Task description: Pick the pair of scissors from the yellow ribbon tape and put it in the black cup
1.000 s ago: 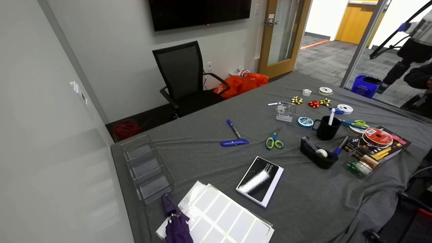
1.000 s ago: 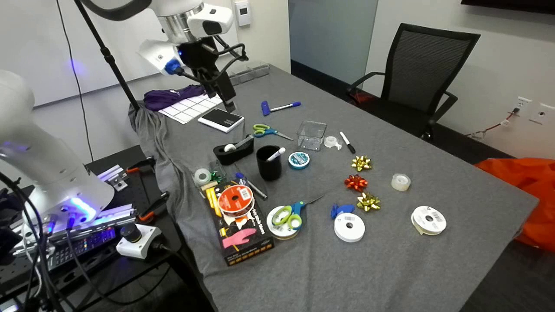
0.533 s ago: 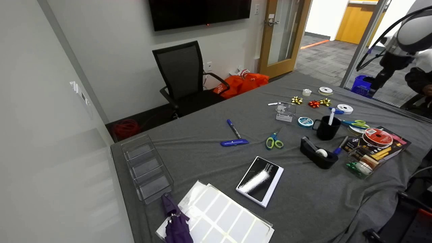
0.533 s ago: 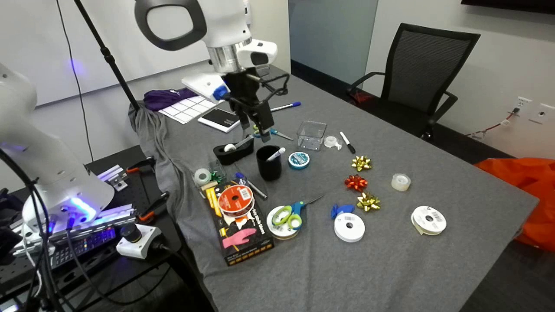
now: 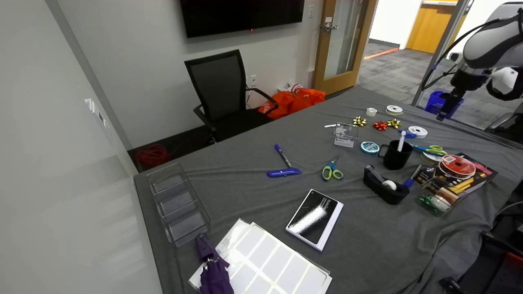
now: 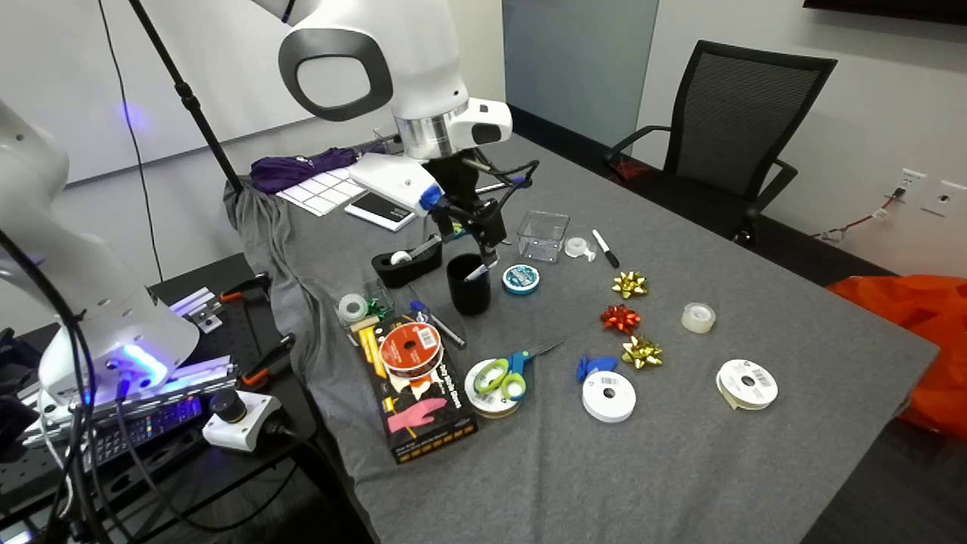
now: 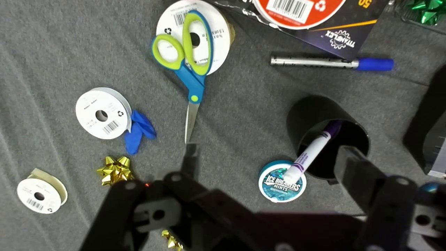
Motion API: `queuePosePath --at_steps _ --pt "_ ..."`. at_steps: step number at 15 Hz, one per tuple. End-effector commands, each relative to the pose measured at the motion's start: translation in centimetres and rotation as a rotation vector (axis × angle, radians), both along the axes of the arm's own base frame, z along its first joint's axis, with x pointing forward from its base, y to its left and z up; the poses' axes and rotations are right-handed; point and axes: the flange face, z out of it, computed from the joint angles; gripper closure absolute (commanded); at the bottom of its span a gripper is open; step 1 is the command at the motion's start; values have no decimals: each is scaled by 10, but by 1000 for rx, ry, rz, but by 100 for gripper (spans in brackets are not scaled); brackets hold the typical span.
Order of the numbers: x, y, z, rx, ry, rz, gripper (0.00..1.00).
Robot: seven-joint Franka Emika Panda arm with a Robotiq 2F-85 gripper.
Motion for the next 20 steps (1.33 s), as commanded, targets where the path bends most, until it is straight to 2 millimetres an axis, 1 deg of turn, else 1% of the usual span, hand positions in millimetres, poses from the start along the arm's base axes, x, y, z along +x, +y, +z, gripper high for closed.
queuePosePath --at_steps 1,2,3,4,9,14,17,20 --pt "0 0 1 -1 0 0 0" --pt "1 0 -2 3 0 2 0" --pt "4 -7 -16 29 -12 9 0" --pt "5 -10 -22 48 -17 1 0" --pt "22 -41 -64 159 -25 -56 0" --pt "42 -70 -104 136 16 -92 0" --pt "42 -85 -136 126 47 -90 0" --pt "34 -94 -169 124 76 -77 0"
